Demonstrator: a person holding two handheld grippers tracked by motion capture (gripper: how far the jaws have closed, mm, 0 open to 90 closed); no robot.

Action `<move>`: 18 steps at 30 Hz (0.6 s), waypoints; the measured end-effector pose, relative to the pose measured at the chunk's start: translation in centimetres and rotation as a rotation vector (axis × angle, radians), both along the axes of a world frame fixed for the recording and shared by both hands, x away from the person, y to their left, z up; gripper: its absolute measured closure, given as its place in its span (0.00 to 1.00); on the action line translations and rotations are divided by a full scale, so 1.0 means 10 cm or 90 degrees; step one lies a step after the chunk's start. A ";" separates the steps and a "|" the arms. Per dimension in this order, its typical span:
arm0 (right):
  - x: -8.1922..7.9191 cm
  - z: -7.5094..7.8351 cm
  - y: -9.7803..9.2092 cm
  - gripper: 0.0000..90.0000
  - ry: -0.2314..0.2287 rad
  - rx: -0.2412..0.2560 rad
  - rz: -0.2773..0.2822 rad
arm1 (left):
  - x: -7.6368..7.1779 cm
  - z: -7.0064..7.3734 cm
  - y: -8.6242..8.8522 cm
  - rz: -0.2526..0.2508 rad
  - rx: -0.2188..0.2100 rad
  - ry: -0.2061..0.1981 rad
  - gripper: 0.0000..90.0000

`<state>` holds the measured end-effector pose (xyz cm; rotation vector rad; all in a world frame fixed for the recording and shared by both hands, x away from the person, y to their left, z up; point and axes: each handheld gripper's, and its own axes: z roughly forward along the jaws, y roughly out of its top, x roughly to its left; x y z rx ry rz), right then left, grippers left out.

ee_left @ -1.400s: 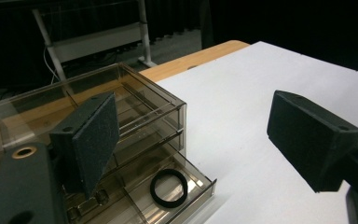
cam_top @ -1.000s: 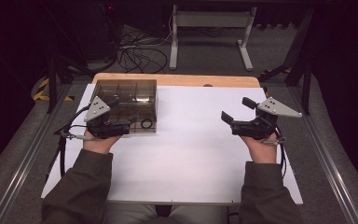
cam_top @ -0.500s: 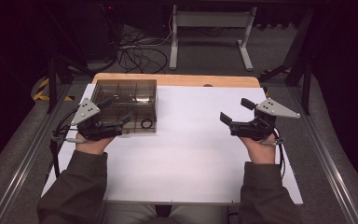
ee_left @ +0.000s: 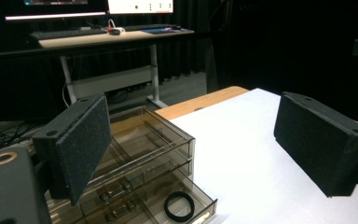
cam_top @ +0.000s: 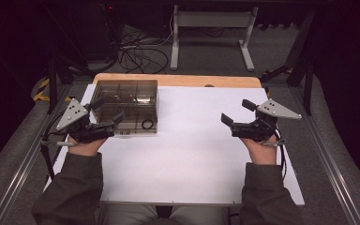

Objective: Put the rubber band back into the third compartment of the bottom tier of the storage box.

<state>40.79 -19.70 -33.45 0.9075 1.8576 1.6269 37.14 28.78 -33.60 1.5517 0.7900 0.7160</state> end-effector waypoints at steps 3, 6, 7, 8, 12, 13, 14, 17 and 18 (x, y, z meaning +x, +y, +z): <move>0.00 0.00 0.00 0.03 0.002 0.000 0.000 | -0.02 0.01 0.03 0.003 -0.007 -0.008 0.13; 0.00 0.00 0.00 0.03 0.002 0.000 0.000 | -0.03 0.02 0.06 0.004 -0.016 -0.009 0.13; 0.00 0.00 0.00 0.03 0.002 -0.001 0.001 | -0.04 0.02 0.08 0.005 -0.016 -0.009 0.13; 0.00 0.00 0.00 0.03 0.002 -0.001 0.001 | -0.04 0.01 0.08 0.005 -0.020 -0.009 0.12; 0.00 0.00 0.00 0.03 0.002 0.000 0.001 | -0.05 0.02 0.11 0.005 -0.026 -0.012 0.11; 0.00 -0.01 0.01 0.03 0.002 0.000 0.001 | -0.06 0.02 0.12 0.004 -0.025 -0.014 0.11; 0.00 -0.01 0.01 0.03 0.002 0.000 0.001 | -0.07 0.02 0.12 0.004 -0.028 -0.019 0.11; 0.00 0.00 0.00 0.03 0.002 0.000 0.001 | -0.09 0.03 0.13 0.002 -0.035 -0.029 0.11; 0.00 0.00 0.00 0.03 0.002 0.001 0.001 | -0.09 0.03 0.14 0.002 -0.034 -0.030 0.11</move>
